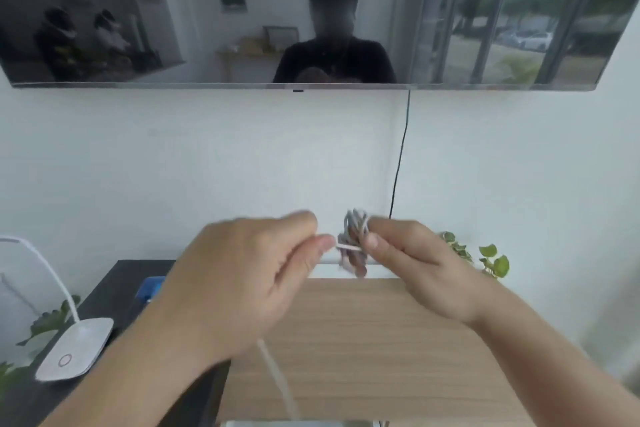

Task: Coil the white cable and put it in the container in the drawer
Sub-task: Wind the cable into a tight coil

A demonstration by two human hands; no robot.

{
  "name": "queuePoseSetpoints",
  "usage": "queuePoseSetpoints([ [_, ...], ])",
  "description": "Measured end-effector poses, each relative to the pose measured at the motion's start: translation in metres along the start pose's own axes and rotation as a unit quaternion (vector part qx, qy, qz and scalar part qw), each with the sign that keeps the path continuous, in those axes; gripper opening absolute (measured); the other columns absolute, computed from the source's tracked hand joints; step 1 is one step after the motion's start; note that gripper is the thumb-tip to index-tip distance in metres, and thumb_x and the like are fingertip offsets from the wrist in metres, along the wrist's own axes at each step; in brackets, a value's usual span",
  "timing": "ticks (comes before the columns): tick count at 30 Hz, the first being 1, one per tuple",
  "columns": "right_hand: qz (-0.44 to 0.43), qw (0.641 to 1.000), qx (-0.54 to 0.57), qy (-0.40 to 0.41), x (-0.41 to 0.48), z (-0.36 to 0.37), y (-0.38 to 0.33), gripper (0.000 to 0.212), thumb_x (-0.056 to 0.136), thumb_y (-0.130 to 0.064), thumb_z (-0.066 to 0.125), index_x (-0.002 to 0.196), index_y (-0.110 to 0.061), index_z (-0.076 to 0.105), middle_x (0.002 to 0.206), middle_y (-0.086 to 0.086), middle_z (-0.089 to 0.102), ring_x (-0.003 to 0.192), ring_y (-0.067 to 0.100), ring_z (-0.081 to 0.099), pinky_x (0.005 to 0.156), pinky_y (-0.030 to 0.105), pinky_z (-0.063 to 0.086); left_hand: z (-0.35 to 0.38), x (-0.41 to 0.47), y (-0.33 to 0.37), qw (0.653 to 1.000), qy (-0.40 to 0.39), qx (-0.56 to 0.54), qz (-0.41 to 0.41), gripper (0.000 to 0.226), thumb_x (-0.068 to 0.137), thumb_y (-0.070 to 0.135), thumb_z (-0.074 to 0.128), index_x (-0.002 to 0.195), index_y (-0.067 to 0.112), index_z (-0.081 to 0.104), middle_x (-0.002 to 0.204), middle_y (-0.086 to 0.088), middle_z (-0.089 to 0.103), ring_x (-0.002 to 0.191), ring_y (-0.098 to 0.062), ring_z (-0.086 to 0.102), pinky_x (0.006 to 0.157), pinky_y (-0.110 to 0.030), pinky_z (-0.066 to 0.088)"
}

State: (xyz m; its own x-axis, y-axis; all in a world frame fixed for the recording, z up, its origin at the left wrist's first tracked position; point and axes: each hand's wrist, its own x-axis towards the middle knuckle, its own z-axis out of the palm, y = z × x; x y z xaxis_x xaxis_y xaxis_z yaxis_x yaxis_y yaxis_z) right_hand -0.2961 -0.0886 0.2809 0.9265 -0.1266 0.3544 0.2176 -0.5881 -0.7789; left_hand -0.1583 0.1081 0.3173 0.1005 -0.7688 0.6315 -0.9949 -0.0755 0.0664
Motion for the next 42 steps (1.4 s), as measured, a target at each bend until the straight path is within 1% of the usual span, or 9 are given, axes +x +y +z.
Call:
queuePoseSetpoints([
  [6, -0.037, 0.945, 0.280, -0.167, -0.021, 0.033, -0.034, 0.049, 0.109, -0.035, 0.049, 0.095, 0.011, 0.063, 0.081, 0.011, 0.060, 0.077, 0.013, 0.059, 0.081, 0.024, 0.045, 0.018, 0.008, -0.026, 0.986, -0.010, -0.164, -0.020, 0.045, 0.104, 0.057, 0.036, 0.068, 0.030, 0.031, 0.057, 0.004, 0.035, 0.050, -0.008, 0.034, 0.050, -0.018, 0.033],
  [9, -0.119, 0.910, 0.386, -0.096, -0.011, 0.028, -0.053, 0.032, 0.106, -0.030, 0.054, 0.100, -0.004, 0.072, 0.092, 0.016, 0.063, 0.081, 0.021, 0.060, 0.082, 0.021, 0.050, 0.053, -0.011, -0.010, 0.973, -0.072, -0.219, -0.028, 0.037, 0.102, 0.053, 0.038, 0.074, 0.033, 0.051, 0.064, 0.003, 0.060, 0.057, -0.018, 0.060, 0.058, -0.037, 0.052],
  [13, -0.110, 0.982, 0.112, 0.101, 0.003, 0.006, -0.030, 0.031, 0.108, -0.026, 0.047, 0.099, -0.003, 0.066, 0.102, 0.007, 0.071, 0.105, 0.024, 0.065, 0.094, 0.036, 0.047, 0.065, -0.041, 0.012, 0.980, -0.103, -0.170, -0.007, 0.042, 0.107, 0.050, 0.029, 0.070, 0.031, 0.030, 0.055, 0.008, 0.035, 0.051, -0.010, 0.037, 0.057, -0.012, 0.032],
  [17, -0.032, 0.991, -0.116, 0.059, -0.006, 0.008, 0.000, 0.026, 0.112, -0.013, 0.038, 0.105, -0.010, 0.063, 0.103, 0.000, 0.065, 0.097, 0.019, 0.062, 0.086, 0.034, 0.048, 0.017, -0.035, 0.017, 0.994, -0.077, -0.078, 0.019, 0.039, 0.107, 0.050, 0.033, 0.072, 0.035, 0.026, 0.053, 0.012, 0.031, 0.047, -0.010, 0.041, 0.046, -0.016, 0.027],
  [23, -0.063, 0.992, 0.069, -0.090, -0.030, 0.055, -0.024, 0.033, 0.110, -0.008, 0.036, 0.098, 0.003, 0.064, 0.101, 0.011, 0.065, 0.098, 0.032, 0.062, 0.090, 0.037, 0.047, -0.007, -0.003, -0.027, 0.981, 0.089, -0.162, -0.063, 0.042, 0.108, 0.045, 0.033, 0.070, 0.026, 0.030, 0.058, 0.005, 0.030, 0.048, -0.008, 0.031, 0.045, -0.020, 0.028],
  [29, -0.165, 0.930, 0.328, -0.002, -0.017, 0.056, -0.046, 0.038, 0.107, -0.010, 0.035, 0.101, 0.022, 0.055, 0.094, 0.018, 0.063, 0.097, 0.020, 0.062, 0.092, 0.030, 0.047, 0.062, -0.039, -0.012, 0.956, -0.011, -0.275, -0.101, 0.040, 0.108, 0.049, 0.030, 0.081, 0.032, 0.054, 0.054, 0.005, 0.048, 0.044, -0.014, 0.042, 0.043, -0.035, 0.037],
  [32, -0.122, 0.959, 0.248, 0.071, -0.007, 0.053, -0.029, 0.034, 0.106, -0.017, 0.040, 0.108, 0.007, 0.064, 0.102, 0.013, 0.070, 0.103, 0.019, 0.062, 0.095, 0.031, 0.046, 0.064, -0.054, 0.012, 0.953, -0.061, -0.280, -0.100, 0.033, 0.108, 0.048, 0.030, 0.079, 0.038, 0.042, 0.053, 0.013, 0.041, 0.043, -0.008, 0.036, 0.048, -0.016, 0.025],
  [37, -0.030, 0.990, 0.005, 0.141, 0.000, 0.056, -0.010, 0.029, 0.111, -0.002, 0.042, 0.102, -0.011, 0.068, 0.102, -0.008, 0.071, 0.098, 0.007, 0.065, 0.085, 0.014, 0.045, 0.017, -0.049, 0.028, 0.976, -0.125, -0.154, -0.085, 0.041, 0.103, 0.058, 0.020, 0.076, 0.032, 0.036, 0.062, 0.008, 0.049, 0.055, -0.015, 0.048, 0.048, -0.025, 0.031],
  [42, -0.008, 0.999, -0.042, 0.005, -0.011, 0.062, -0.008, 0.028, 0.111, -0.008, 0.046, 0.092, -0.019, 0.064, 0.082, -0.019, 0.060, 0.076, -0.003, 0.055, 0.073, 0.011, 0.042, -0.001, -0.030, 0.013, 0.989, -0.042, -0.086, -0.108, 0.036, 0.099, 0.049, 0.040, 0.073, 0.030, 0.055, 0.057, 0.007, 0.051, 0.059, -0.012, 0.053, 0.050, -0.023, 0.036],
])
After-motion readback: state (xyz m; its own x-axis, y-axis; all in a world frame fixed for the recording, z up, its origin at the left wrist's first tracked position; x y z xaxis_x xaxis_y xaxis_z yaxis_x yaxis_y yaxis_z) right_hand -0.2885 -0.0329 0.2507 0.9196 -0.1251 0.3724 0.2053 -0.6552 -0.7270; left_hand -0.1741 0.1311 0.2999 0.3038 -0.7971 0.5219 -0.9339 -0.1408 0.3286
